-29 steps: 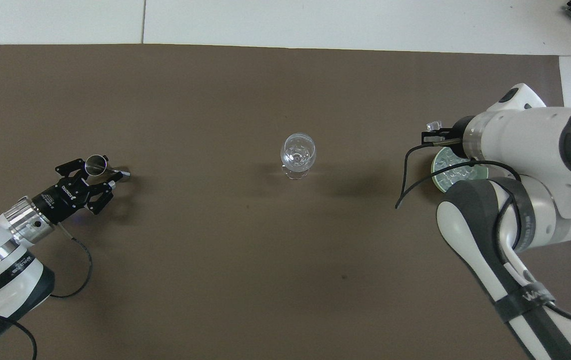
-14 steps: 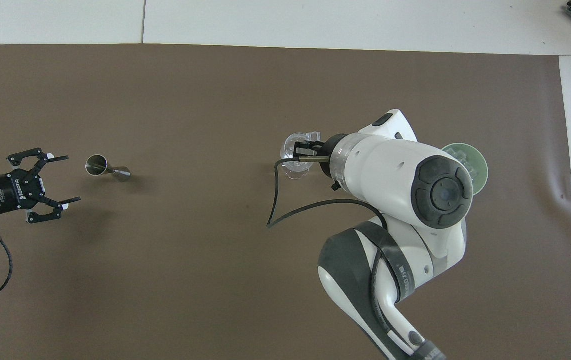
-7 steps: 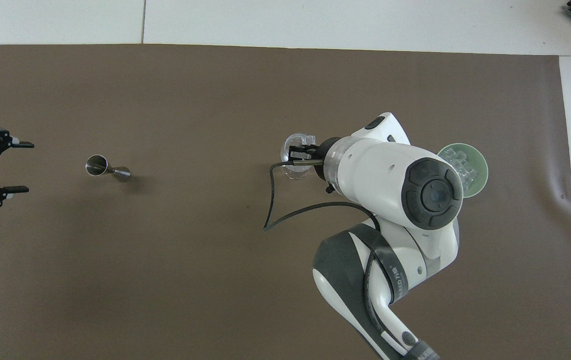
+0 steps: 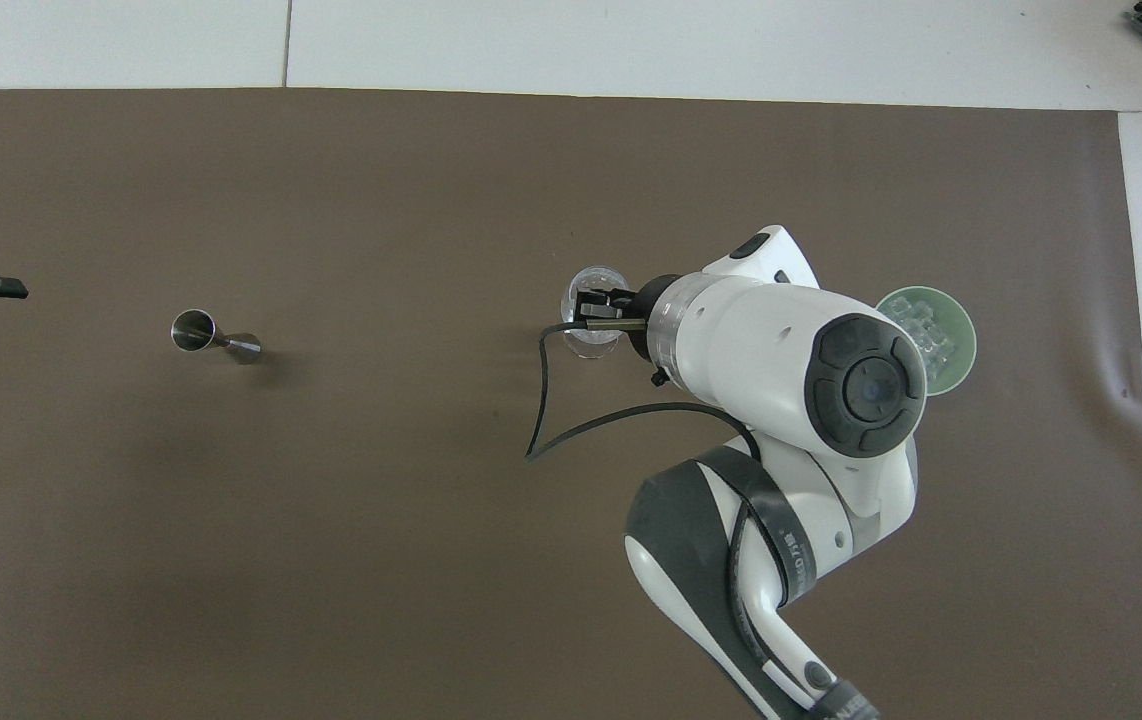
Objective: Pour wine and add ice with both arms
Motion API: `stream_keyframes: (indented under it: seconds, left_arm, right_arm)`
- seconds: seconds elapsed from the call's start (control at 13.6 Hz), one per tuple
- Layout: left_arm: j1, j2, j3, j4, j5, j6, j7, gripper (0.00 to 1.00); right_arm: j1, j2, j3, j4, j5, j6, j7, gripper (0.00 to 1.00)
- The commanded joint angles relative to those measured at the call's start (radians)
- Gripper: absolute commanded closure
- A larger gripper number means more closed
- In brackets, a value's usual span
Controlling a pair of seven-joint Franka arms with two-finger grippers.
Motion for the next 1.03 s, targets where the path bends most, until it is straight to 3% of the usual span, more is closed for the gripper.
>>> stream_keyframes:
  seconds: [0.0, 0.22, 0.37, 0.44, 0.59, 0.74, 0.96]
  left_arm:
    - [-0.013, -0.033, 0.002, 0.015, 0.095, -0.022, 0.083, 0.0]
    - [-0.033, -0.04, -0.001, 0.052, 0.195, -0.04, 0.152, 0.0]
    - [-0.047, -0.062, -0.001, 0.052, 0.2, -0.054, 0.195, 0.0]
    - [-0.05, -0.072, -0.002, 0.053, 0.236, -0.062, 0.219, 0.0]
    - [-0.081, -0.103, -0.004, 0.056, 0.293, -0.076, 0.253, 0.0]
    - [-0.119, -0.131, -0.002, 0.056, 0.302, -0.115, 0.268, 0.0]
    - [-0.218, -0.154, 0.012, 0.056, 0.336, -0.137, 0.267, 0.0]
  right_arm:
    - [0.001, 0.012, -0.001, 0.019, 0.01, 0.011, 0.008, 0.44]
    - [-0.005, 0.003, -0.002, 0.016, 0.007, 0.006, 0.002, 0.31]
    - [-0.018, -0.038, -0.008, -0.003, 0.001, -0.012, 0.002, 0.04]
    - [-0.043, -0.075, -0.008, -0.034, -0.002, -0.023, 0.0, 0.0]
    - [-0.092, -0.161, -0.008, -0.1, -0.005, -0.081, -0.012, 0.0]
    - [-0.153, -0.187, -0.008, -0.1, -0.005, -0.214, -0.06, 0.0]
    - [-0.219, -0.238, -0.011, -0.08, -0.005, -0.25, -0.159, 0.0]
